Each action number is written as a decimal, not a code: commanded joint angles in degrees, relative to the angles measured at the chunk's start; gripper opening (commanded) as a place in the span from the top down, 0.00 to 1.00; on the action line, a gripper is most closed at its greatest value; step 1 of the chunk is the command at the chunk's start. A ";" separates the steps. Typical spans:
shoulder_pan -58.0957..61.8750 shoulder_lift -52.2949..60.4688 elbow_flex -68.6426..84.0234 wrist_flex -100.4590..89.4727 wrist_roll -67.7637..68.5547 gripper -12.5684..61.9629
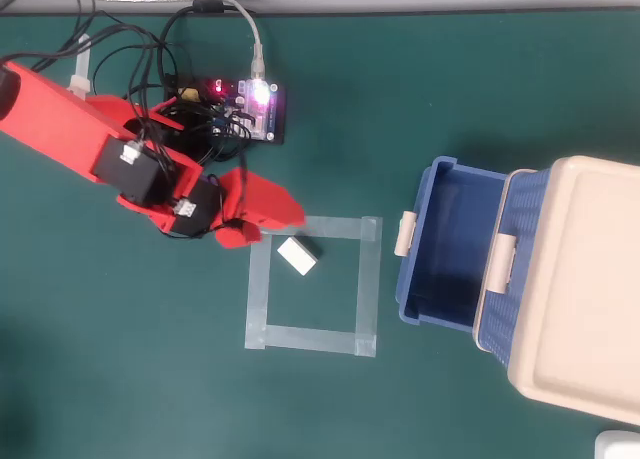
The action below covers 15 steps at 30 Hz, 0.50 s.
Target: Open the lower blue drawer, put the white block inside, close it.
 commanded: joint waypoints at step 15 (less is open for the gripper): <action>7.65 -22.94 -2.90 -9.84 -28.48 0.38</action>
